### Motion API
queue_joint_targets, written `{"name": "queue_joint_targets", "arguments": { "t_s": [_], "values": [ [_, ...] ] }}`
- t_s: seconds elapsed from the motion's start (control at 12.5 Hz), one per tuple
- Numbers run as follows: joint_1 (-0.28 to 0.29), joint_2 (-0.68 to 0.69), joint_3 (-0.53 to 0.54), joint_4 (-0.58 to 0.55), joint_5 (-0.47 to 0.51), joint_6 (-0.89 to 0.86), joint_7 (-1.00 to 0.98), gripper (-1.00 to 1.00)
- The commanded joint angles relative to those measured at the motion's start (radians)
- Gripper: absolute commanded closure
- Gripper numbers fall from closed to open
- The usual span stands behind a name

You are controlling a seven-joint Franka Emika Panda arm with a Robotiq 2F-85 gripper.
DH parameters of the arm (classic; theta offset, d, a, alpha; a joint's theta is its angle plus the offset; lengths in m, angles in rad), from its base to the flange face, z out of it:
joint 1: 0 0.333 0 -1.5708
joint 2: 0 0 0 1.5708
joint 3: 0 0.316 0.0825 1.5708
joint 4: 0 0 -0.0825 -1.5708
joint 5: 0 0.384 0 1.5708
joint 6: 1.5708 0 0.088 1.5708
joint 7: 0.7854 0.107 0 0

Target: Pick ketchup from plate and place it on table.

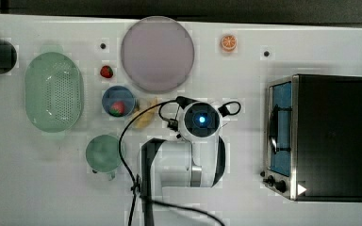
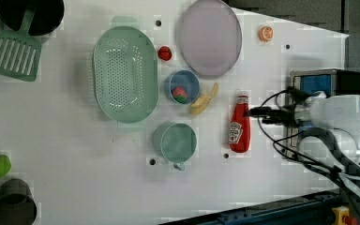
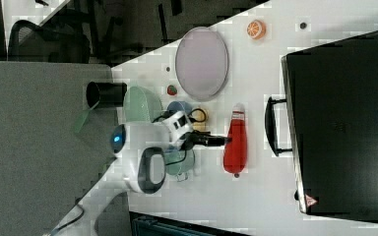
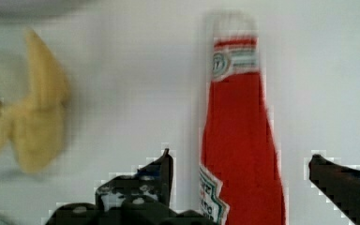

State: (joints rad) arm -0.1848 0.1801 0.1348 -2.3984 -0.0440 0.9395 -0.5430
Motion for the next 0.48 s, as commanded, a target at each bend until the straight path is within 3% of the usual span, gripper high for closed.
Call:
{"name": "queue_joint_targets", "arguments": {
  "t_s": [0.08, 0.48],
  "values": [
    [-0.004, -0.175, -0.009, 0.088, 0.005, -0.055, 0.125, -1.0],
    [-0.004, -0.331, -0.003, 0.292, 0.005, -0.523, 0.438, -1.0]
  ]
}}
